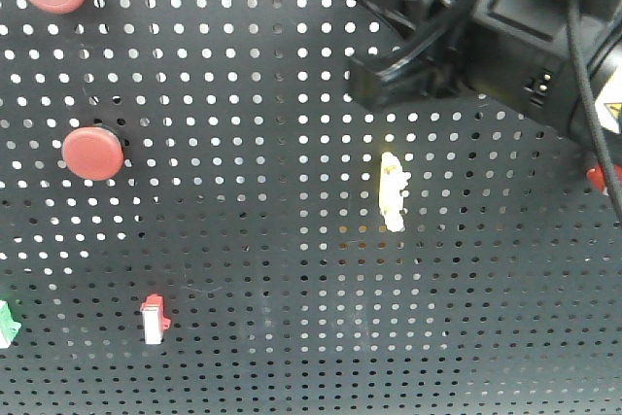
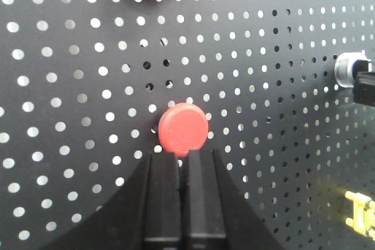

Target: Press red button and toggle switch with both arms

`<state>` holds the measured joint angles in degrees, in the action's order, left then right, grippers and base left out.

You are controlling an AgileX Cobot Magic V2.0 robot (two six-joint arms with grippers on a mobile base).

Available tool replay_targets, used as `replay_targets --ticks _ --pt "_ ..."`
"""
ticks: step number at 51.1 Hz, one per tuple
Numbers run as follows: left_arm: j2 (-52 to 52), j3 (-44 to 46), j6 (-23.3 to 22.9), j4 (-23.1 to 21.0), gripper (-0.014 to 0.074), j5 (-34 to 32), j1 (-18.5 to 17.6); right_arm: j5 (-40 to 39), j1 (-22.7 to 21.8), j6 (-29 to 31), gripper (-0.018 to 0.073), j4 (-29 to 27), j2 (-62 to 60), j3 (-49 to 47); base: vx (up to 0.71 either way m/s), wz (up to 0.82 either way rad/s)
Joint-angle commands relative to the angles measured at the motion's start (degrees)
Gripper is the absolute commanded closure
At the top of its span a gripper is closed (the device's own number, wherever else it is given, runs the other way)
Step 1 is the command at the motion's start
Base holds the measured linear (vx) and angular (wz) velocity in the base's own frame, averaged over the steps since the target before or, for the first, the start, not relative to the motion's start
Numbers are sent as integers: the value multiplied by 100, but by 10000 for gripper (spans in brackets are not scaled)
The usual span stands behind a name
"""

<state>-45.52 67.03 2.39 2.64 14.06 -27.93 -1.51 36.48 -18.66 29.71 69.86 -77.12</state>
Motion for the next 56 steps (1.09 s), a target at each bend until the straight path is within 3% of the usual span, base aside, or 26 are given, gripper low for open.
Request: replay_targets --ticks 1,13,20,36,46,56 --pt "8 171 -24 -38 594 -441 -10 -236 -85 5 559 -12 -138 -193 0 0" --pt "8 171 -24 -31 594 -442 -10 151 -85 130 559 104 -285 -193 0 0" --pt "8 171 -24 -32 594 -449 -10 567 -85 86 559 636 -537 -193 0 0" --pt "8 171 -24 -38 594 -434 -10 527 244 52 559 607 -883 -10 0 0" --pt "8 171 -24 -38 594 -416 -10 528 267 53 559 607 -1411 682 0 0" --pt "8 171 -24 -38 594 -399 -10 538 267 47 559 595 -1481 766 0 0"
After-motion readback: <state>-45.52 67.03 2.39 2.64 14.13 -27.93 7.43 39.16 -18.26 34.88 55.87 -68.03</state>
